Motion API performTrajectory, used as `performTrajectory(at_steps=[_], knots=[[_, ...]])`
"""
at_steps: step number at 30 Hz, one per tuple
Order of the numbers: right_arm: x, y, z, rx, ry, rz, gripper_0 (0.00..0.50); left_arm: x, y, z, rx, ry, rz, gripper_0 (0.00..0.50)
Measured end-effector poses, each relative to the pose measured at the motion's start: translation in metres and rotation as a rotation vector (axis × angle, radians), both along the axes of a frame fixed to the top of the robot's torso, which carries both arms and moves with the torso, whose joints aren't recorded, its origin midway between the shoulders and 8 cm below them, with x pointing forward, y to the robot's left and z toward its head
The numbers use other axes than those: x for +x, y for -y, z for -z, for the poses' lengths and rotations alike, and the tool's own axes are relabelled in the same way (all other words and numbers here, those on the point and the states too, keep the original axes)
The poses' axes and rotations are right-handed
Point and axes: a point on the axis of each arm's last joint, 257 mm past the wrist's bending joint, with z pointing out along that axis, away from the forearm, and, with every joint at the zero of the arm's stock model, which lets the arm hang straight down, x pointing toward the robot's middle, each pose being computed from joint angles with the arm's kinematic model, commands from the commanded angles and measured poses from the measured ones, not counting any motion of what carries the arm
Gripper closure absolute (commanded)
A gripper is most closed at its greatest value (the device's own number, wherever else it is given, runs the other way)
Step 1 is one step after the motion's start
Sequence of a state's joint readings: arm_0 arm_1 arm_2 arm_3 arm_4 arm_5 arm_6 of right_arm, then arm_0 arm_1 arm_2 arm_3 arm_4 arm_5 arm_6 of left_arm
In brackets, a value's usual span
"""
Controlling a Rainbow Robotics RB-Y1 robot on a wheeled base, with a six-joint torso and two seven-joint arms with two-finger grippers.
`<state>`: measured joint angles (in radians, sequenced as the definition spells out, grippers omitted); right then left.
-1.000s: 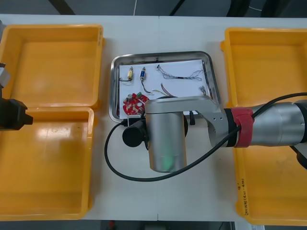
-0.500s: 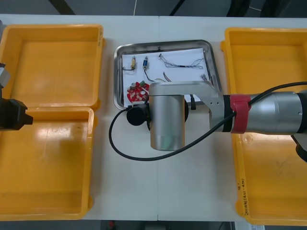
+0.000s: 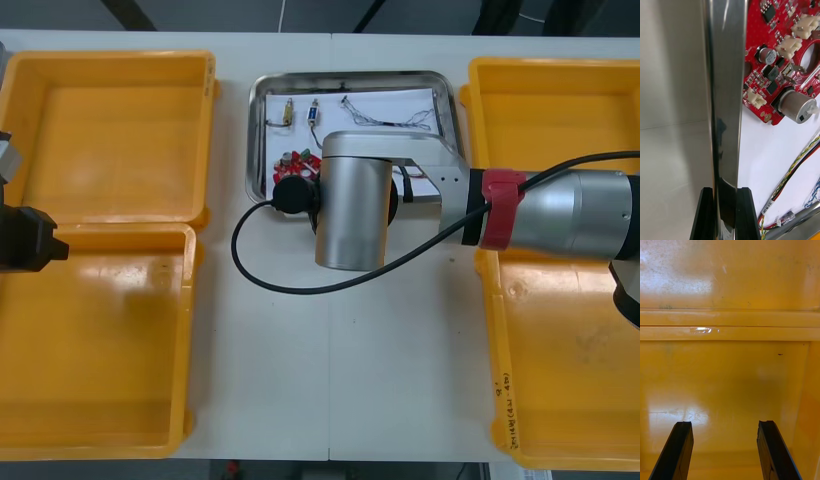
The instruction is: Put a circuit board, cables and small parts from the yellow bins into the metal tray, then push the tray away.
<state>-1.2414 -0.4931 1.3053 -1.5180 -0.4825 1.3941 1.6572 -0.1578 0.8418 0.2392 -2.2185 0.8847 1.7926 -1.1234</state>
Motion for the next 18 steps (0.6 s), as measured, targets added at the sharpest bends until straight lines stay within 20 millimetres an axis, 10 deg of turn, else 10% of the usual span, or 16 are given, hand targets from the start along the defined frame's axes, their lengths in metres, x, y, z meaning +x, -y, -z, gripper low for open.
performTrajectory(at_steps=[18], knots=[[0.036,0.009,-0.021,-0.002,0.045,0.015,0.5,0.0,0.0,0.0,0.0,0.0,0.0,0.0]])
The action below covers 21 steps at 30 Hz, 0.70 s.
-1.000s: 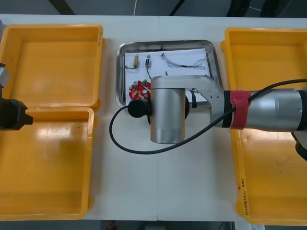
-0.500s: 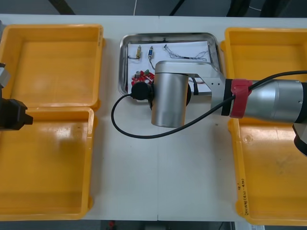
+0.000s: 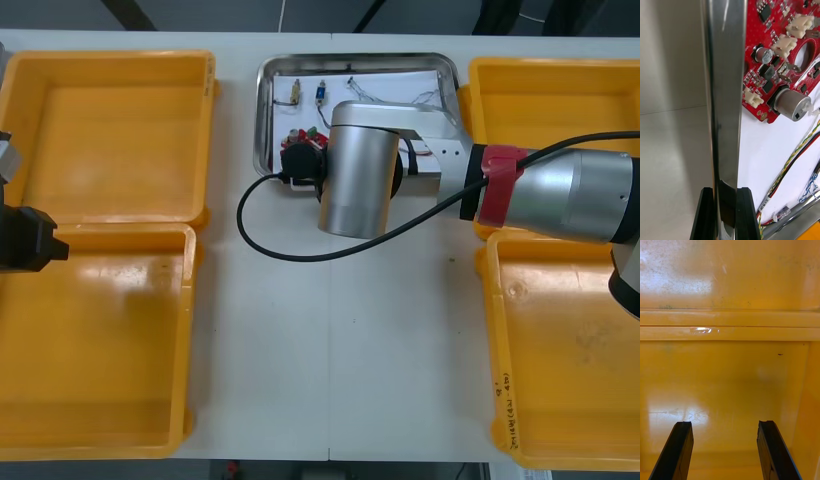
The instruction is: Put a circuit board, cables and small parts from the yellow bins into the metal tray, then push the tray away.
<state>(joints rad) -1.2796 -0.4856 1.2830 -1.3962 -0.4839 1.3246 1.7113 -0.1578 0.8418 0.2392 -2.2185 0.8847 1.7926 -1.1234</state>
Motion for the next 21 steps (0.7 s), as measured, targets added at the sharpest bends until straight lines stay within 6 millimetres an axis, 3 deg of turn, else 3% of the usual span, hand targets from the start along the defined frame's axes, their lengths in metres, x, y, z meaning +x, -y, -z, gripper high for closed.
performTrajectory(at_steps=[21], knots=[[0.004,-0.014,0.0,0.095,-0.036,-0.003,0.5,0.0,0.0,0.0,0.0,0.0,0.0,0.0]])
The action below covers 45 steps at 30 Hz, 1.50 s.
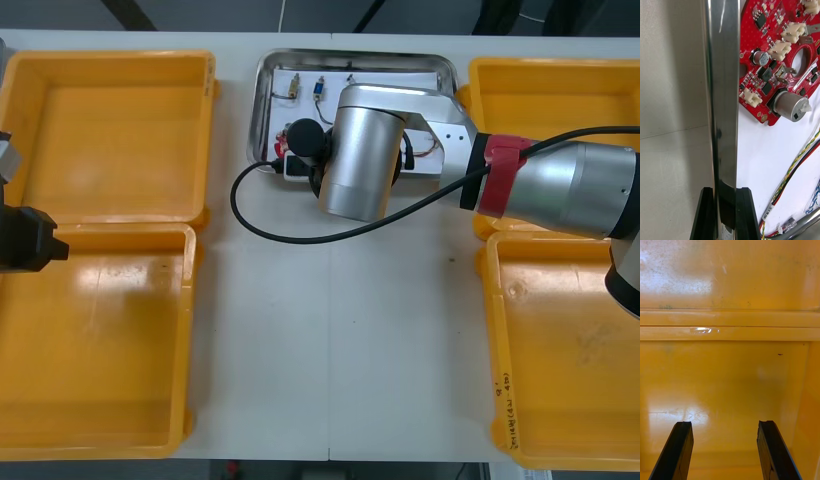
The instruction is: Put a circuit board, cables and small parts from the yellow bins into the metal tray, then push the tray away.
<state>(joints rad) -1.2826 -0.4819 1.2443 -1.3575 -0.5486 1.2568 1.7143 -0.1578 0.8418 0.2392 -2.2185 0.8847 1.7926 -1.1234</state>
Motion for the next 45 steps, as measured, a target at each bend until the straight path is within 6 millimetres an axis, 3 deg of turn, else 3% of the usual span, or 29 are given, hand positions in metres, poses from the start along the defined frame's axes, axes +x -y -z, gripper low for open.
performTrajectory(at_steps=[9,10,12,15,18,32,37,45], knots=[[0.0,0.001,0.001,0.0,-0.002,0.003,0.5,0.0,0.0,0.0,0.0,0.0,0.0,0.0],[0.0,0.001,0.001,0.0,-0.003,0.003,0.474,0.0,0.0,0.0,0.0,0.0,0.0,0.0],[0.0,0.001,0.001,0.001,-0.005,0.003,0.211,0.0,0.0,0.0,0.0,0.0,0.0,0.0],[-0.001,0.0,0.002,0.002,-0.011,0.002,0.062,0.0,0.0,0.0,0.0,0.0,0.0,0.0],[-0.001,0.001,0.002,0.001,-0.011,0.003,0.012,0.0,0.0,0.0,0.0,0.0,0.0,0.0],[-0.005,0.011,-0.006,0.005,-0.038,0.068,0.0,0.0,0.0,0.0,0.0,0.0,0.0,0.0],[-0.022,0.014,-0.013,0.027,-0.106,0.125,0.0,0.0,0.0,0.0,0.0,0.0,0.0,0.0],[-0.064,0.01,-0.043,0.016,-0.186,0.161,0.0,0.0,0.0,0.0,0.0,0.0,0.0,0.0]])
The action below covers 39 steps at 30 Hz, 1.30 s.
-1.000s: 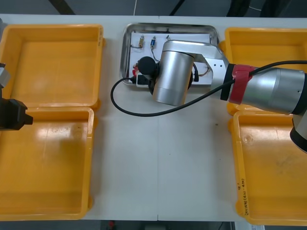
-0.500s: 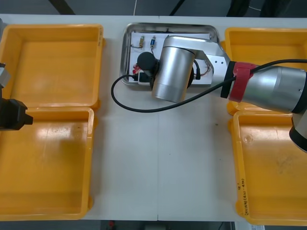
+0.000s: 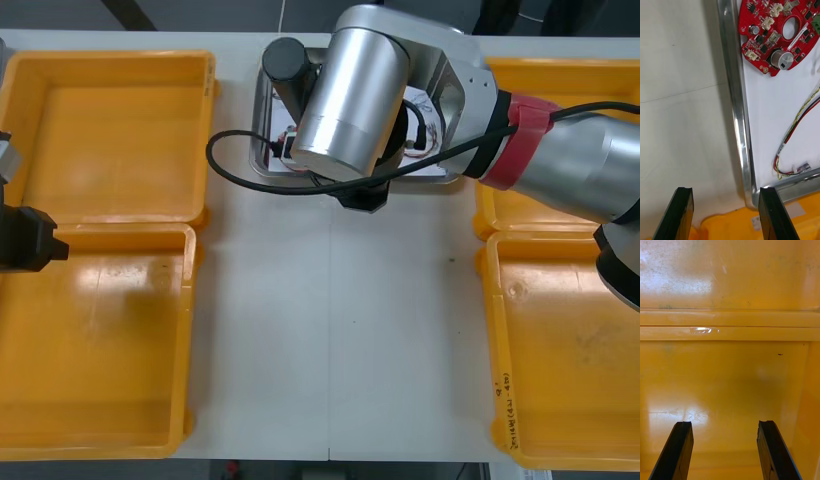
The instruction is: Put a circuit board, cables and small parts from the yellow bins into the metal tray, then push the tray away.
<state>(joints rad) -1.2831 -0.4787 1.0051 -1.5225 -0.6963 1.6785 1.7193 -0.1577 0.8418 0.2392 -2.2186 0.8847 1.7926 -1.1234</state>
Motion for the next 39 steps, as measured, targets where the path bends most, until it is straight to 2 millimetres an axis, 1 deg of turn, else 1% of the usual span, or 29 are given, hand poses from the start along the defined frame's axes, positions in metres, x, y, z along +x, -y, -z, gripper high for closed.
performTrajectory(at_steps=[4,8,10,14,17,20,23,26,31,35,39], knots=[[-0.02,-0.002,-0.017,0.009,-0.014,0.016,0.0,0.0,0.0,0.0,0.0,0.0,0.0,0.0],[-0.037,0.005,-0.029,0.054,-0.007,0.122,0.0,0.0,0.0,0.0,0.0,0.0,0.0,0.0],[-0.043,0.004,-0.032,0.095,-0.002,0.163,0.0,0.0,0.0,0.0,0.0,0.0,0.0,0.0],[-0.05,-0.003,-0.036,0.176,-0.006,0.171,0.0,0.0,0.0,0.0,0.0,0.0,0.0,0.0],[-0.056,-0.002,-0.038,0.271,-0.004,0.222,0.0,0.0,0.0,0.0,0.0,0.0,0.0,0.0],[-0.06,0.008,-0.038,0.374,-0.012,0.319,0.0,0.0,0.0,0.0,0.0,0.0,0.0,0.0],[-0.064,0.022,-0.035,0.445,-0.041,0.395,0.0,0.0,0.0,0.0,0.0,0.0,0.0,0.0],[-0.063,0.035,-0.038,0.525,-0.042,0.479,0.0,0.0,0.0,0.0,0.0,0.0,0.0,0.0],[-0.065,0.047,-0.044,0.689,-0.051,0.64,0.0,0.0,0.0,0.0,0.0,0.0,0.0,0.0],[-0.069,0.056,-0.046,0.776,-0.088,0.706,0.0,0.0,0.0,0.0,0.0,0.0,0.0,0.0],[-0.074,0.073,-0.05,0.88,-0.121,0.809,0.0,0.0,0.0,0.0,0.0,0.0,0.0,0.0]])
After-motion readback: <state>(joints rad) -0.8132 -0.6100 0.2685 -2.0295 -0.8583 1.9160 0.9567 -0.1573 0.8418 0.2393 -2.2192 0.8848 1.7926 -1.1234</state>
